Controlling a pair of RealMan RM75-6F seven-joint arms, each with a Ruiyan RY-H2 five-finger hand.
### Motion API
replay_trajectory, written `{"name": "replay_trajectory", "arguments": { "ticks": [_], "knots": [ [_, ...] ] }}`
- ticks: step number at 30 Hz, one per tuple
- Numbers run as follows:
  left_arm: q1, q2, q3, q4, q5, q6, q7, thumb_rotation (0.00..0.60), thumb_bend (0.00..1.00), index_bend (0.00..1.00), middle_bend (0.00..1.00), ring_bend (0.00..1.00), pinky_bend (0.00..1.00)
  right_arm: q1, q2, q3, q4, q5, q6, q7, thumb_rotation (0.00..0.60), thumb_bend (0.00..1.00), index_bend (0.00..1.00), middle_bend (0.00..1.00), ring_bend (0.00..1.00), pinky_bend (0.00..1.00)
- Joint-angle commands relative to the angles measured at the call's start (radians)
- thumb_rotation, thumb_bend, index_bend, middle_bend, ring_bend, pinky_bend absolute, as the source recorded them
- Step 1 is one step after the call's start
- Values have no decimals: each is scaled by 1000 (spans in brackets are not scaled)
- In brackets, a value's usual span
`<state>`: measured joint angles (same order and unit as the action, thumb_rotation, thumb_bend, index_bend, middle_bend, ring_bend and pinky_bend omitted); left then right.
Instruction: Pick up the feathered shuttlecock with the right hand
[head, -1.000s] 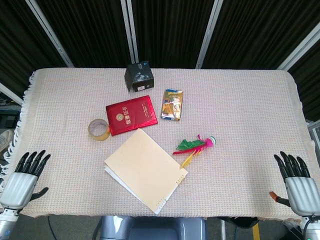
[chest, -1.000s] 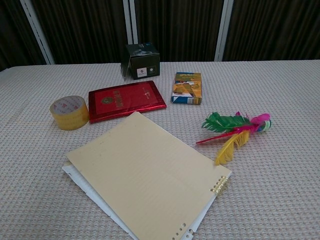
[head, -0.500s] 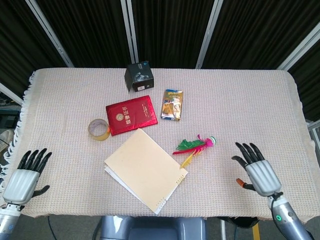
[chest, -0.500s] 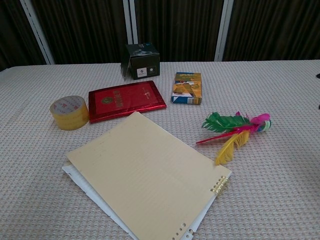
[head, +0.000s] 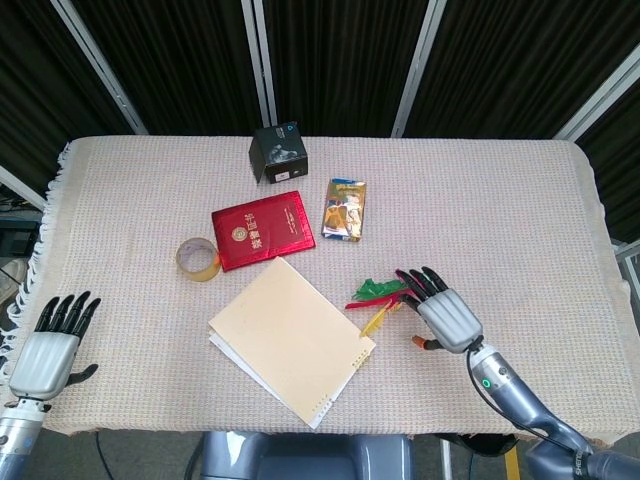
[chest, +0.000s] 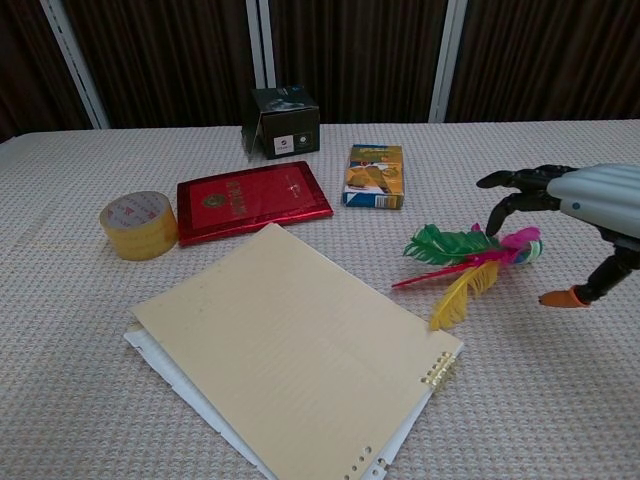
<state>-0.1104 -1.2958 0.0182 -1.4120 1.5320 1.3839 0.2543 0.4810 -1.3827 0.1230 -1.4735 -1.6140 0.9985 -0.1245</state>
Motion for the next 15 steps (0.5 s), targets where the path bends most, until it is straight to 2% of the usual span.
{"name": "replay_trajectory", "arguments": {
  "ticks": [1, 9, 15],
  "knots": [
    [-6, -4, -9, 6, -20, -13, 2, 600, 89, 0, 0, 0, 0, 44, -37, 23, 28, 30, -43, -14, 600, 160, 273, 0, 0, 0],
    [-14, -17, -30, 24, -70, -36, 17, 600, 91, 0, 0, 0, 0, 159, -84, 69, 123, 94, -161, -14, 600, 159, 265, 0, 0, 0],
    [-17, -27, -42, 28, -97, -42, 31, 600, 91, 0, 0, 0, 0, 215, -100, 86, 180, 123, -209, -6, 600, 160, 245, 0, 0, 0]
  ]
}}
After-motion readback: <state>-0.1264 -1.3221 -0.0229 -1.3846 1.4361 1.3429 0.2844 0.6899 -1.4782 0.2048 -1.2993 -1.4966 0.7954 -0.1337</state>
